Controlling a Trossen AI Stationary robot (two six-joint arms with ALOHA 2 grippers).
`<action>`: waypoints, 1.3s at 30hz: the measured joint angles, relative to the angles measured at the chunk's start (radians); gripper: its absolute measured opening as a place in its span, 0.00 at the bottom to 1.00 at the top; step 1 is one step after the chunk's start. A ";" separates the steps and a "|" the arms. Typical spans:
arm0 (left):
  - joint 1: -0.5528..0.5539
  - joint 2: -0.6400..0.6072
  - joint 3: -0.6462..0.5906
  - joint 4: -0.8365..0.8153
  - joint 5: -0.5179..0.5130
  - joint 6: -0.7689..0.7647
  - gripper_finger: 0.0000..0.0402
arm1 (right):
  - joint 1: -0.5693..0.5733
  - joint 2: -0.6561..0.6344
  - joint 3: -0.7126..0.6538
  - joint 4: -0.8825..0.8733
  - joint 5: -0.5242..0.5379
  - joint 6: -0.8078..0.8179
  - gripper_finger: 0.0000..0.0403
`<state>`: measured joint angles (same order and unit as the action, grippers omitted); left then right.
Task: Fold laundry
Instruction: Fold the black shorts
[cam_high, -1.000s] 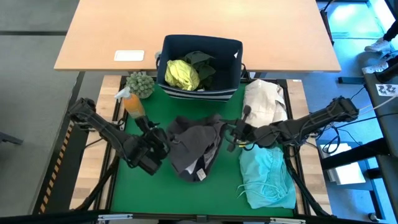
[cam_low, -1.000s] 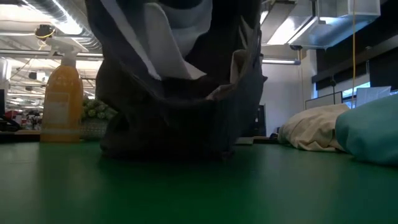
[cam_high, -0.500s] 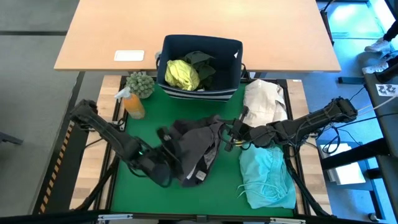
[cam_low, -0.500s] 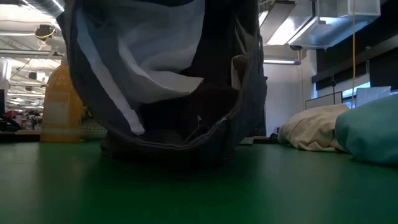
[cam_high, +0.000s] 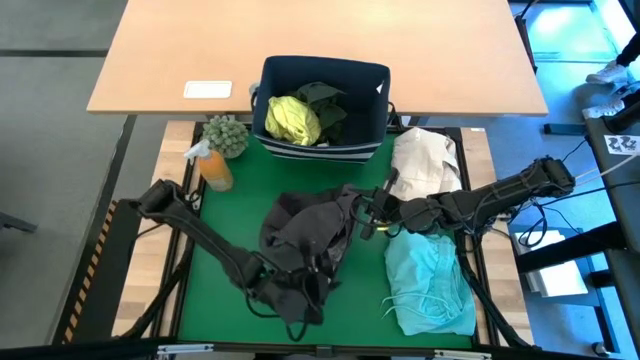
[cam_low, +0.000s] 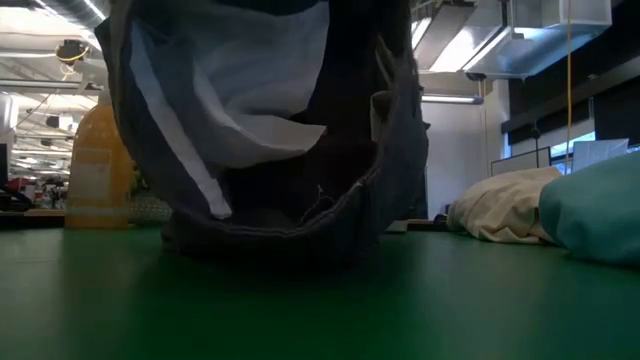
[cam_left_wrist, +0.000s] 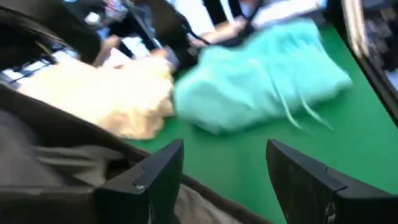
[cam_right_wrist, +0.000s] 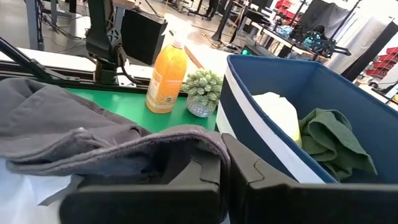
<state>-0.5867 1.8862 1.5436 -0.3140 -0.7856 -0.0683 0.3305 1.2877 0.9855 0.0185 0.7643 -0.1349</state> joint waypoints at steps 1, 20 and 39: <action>-0.003 0.006 0.000 -0.019 0.000 0.000 0.55 | 0.000 0.000 0.000 0.000 0.000 0.000 0.00; -0.065 0.006 0.000 -0.478 -0.369 -0.269 0.55 | 0.003 0.000 0.000 -0.001 -0.003 0.000 0.00; -0.062 0.005 0.000 -1.229 -0.244 -1.050 0.55 | 0.003 0.001 0.000 0.000 -0.057 0.034 0.00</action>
<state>-0.6483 1.8915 1.5436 -1.5431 -1.0294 -1.1185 0.3332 1.2884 0.9855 0.0181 0.7072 -0.1009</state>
